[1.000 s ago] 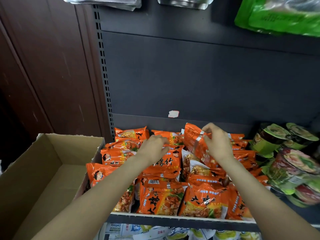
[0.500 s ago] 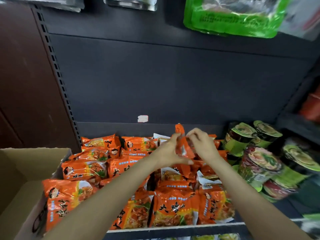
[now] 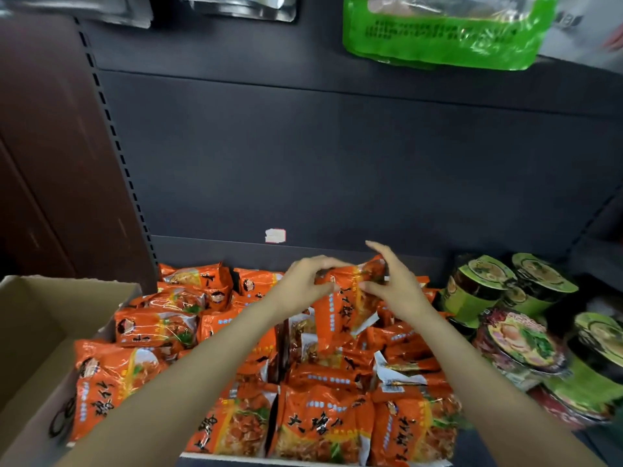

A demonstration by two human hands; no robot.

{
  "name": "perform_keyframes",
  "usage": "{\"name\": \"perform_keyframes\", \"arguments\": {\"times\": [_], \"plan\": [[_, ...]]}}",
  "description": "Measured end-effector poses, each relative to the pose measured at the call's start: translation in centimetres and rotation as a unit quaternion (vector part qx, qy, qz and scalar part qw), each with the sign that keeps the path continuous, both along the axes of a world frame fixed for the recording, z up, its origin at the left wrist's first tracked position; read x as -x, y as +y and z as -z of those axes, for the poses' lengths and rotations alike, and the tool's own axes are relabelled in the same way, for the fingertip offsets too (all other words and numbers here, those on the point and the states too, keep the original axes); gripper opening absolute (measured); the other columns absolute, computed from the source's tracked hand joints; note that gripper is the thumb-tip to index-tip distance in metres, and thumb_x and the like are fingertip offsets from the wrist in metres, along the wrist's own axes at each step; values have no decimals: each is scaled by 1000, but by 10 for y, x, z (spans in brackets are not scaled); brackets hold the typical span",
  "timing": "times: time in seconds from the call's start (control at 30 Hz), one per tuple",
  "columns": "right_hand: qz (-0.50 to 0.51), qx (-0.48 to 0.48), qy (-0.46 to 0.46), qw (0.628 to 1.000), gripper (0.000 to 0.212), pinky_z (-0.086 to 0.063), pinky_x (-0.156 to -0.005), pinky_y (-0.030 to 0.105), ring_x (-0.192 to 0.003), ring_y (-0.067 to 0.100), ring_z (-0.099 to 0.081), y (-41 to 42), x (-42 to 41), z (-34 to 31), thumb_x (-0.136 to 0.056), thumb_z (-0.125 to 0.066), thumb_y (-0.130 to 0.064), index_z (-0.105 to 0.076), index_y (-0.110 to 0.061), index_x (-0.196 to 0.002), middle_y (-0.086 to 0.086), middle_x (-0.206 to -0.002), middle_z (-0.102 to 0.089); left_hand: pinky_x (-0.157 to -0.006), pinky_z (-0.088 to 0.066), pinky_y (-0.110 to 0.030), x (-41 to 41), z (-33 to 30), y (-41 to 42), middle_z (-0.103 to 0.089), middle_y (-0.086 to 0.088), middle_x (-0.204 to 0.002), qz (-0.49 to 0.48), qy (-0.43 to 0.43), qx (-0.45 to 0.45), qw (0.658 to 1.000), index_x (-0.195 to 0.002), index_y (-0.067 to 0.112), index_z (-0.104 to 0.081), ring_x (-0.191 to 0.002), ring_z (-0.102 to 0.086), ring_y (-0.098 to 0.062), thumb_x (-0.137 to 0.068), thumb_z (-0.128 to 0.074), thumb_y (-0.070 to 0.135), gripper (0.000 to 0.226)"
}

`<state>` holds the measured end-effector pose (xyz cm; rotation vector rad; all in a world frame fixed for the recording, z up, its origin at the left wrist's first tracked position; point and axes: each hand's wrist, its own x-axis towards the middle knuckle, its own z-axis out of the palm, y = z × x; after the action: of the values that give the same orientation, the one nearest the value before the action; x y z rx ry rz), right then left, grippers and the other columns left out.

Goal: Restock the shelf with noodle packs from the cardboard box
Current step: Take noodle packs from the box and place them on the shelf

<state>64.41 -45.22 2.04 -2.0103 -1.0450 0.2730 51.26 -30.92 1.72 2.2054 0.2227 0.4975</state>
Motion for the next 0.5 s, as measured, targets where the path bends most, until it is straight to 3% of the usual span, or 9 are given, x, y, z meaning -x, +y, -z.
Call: {"name": "perform_keyframes", "arguments": {"times": [0.07, 0.13, 0.27, 0.37, 0.5], "plan": [[18, -10, -37, 999, 37, -39, -76, 14, -108, 13, -56, 0, -6, 0, -78, -74, -16, -58, -23, -110, -3, -112, -62, -93, -44, -18, -3, 2, 2, -64, 8, -114, -11, -13, 5, 1000, -118, 28, -63, -106, -58, -5, -85, -66, 9, 38], [56, -18, -73, 996, 25, -36, -70, 10, -96, 13, -59, -2, -10, 3, -77, -75, -20, -59, -21, -96, -2, -99, -63, -97, -40, -19, -4, 8, 5, -61, 5, -122, -66, -18, -8, 998, -126, 22, -57, -114, -55, -10, -83, -69, 13, 45], [150, -30, -112, 982, 25, -38, -72, 18, -92, 16, -60, -3, -18, 11, -78, -75, -24, -59, -18, -96, 2, -96, -63, -97, -39, -26, 1, 37, 20, -55, -7, -129, -133, 136, -30, 981, -135, 11, -38, -121, -51, -21, -82, -72, 18, 63], [163, -20, -114, 980, 27, -41, -75, 23, -94, 19, -61, -3, -22, 16, -79, -74, -28, -59, -17, -99, 3, -98, -65, -103, -39, -31, 5, 54, 27, -50, -7, -135, -95, 239, -126, 958, -132, 14, -47, -125, -46, -23, -89, -63, 17, 46], [180, -28, -122, 976, 29, -45, -77, 26, -97, 21, -60, -1, -21, 20, -80, -73, -29, -60, -15, -101, 5, -102, -64, -107, -34, -39, 2, 64, 26, -43, -7, -143, -47, 337, -281, 897, -141, 18, -40, -132, -38, -26, -97, -49, 26, 46]]}}
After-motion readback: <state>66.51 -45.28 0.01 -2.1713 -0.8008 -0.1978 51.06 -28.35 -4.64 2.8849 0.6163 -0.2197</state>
